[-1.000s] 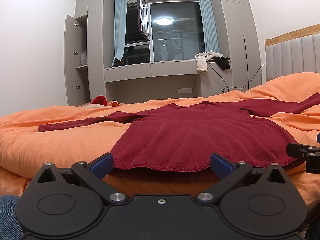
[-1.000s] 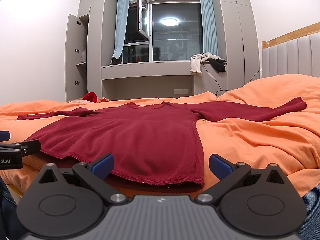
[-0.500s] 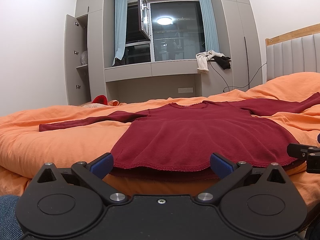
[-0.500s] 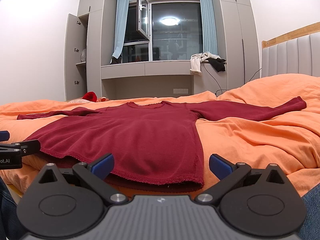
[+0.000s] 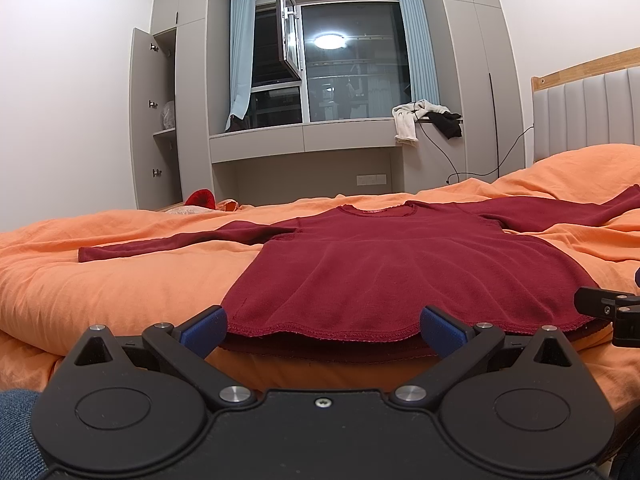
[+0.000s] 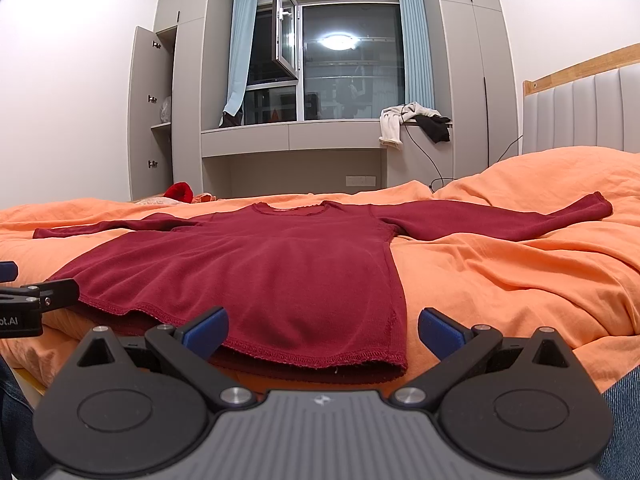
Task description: Fold small clothes
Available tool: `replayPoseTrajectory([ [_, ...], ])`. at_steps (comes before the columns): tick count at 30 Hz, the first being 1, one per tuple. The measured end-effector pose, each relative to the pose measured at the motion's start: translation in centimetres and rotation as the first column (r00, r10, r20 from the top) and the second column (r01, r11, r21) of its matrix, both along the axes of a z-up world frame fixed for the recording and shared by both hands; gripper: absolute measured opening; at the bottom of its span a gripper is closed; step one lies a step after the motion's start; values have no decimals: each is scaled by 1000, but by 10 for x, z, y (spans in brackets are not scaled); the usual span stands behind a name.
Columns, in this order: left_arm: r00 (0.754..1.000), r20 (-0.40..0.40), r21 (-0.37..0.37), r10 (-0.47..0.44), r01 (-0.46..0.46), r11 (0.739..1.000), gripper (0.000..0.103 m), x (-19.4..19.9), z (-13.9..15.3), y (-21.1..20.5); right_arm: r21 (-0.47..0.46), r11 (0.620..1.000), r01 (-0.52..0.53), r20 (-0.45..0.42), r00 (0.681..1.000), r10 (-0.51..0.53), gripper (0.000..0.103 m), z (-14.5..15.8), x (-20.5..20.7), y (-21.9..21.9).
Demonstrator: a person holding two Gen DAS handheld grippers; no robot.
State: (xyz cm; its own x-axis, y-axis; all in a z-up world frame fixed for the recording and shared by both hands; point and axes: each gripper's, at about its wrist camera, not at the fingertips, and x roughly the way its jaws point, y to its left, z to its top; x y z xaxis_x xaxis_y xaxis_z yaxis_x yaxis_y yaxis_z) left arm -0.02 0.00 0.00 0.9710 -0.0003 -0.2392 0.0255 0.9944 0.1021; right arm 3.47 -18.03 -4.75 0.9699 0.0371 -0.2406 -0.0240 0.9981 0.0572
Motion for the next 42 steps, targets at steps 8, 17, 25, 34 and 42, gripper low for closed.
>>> replayPoseTrajectory([
  [8, 1000, -1, 0, 0, 0, 1000, 102, 0, 0, 0, 0, 1000, 0, -1, 1000, 0, 103, 0, 0, 0],
  [17, 1000, -1, 0, 0, 0, 1000, 102, 0, 0, 0, 0, 1000, 0, -2, 1000, 0, 103, 0, 0, 1],
  [25, 1000, -1, 0, 0, 0, 1000, 102, 0, 0, 0, -1, 1000, -1, -4, 1000, 1, 103, 0, 0, 1],
  [34, 1000, -4, 2, 0, 0, 1000, 102, 2, -5, 9, 2, 1000, -3, -9, 1000, 3, 103, -4, -2, 2],
  [42, 1000, -13, 7, 1, -1, 1000, 102, 12, -8, 4, 10, 1000, -5, -17, 1000, 5, 103, -1, 1, 0],
])
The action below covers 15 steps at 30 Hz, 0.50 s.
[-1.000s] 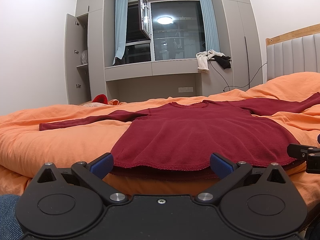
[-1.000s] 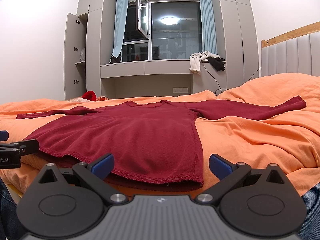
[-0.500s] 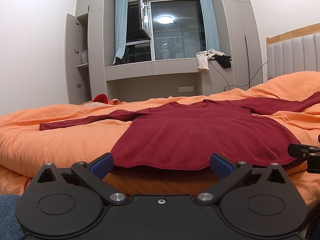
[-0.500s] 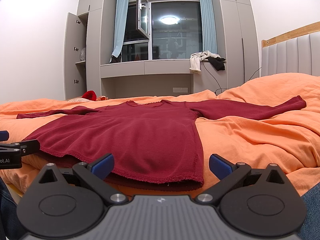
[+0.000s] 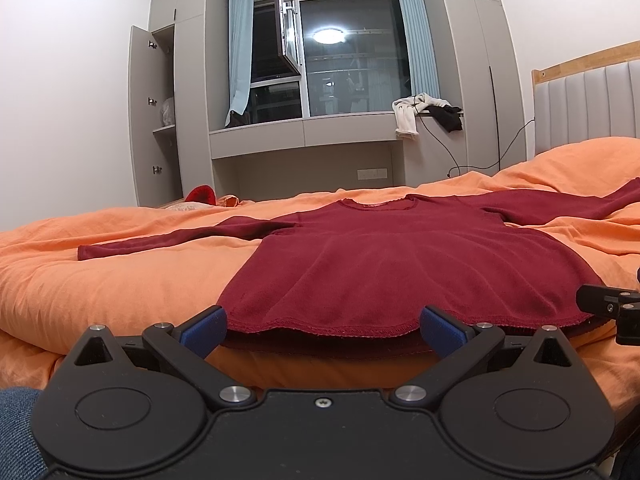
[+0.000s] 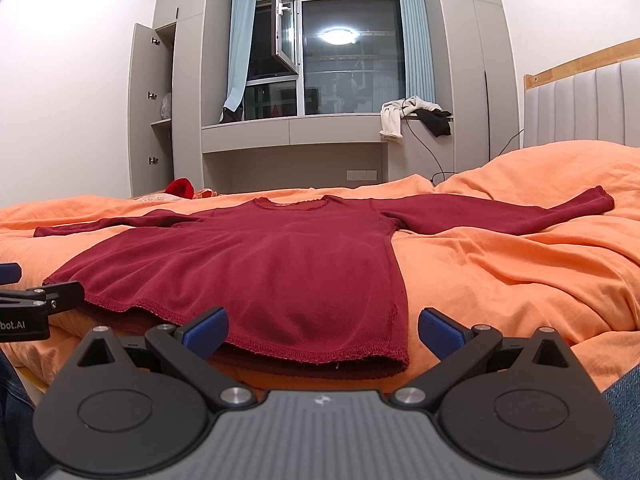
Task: Fold small clothes
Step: 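Grasp the cuff of the red shirt's sleeve with the right gripper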
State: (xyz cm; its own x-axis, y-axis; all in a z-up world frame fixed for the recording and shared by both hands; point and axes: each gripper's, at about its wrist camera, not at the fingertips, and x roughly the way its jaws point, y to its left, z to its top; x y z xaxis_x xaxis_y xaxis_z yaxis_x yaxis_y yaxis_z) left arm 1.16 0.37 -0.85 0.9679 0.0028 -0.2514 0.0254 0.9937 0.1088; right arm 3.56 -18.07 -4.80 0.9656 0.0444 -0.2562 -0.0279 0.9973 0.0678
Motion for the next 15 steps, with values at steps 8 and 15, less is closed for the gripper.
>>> replayPoseTrajectory([
  [8, 1000, -16, -12, -20, 20, 1000, 102, 0, 10, -1, 18, 999, 42, -50, 998, -41, 103, 10, 4, -11],
  [15, 996, -75, -55, -57, 52, 997, 102, 22, 28, 0, 43, 992, 115, -136, 985, -108, 103, 27, 24, -34],
])
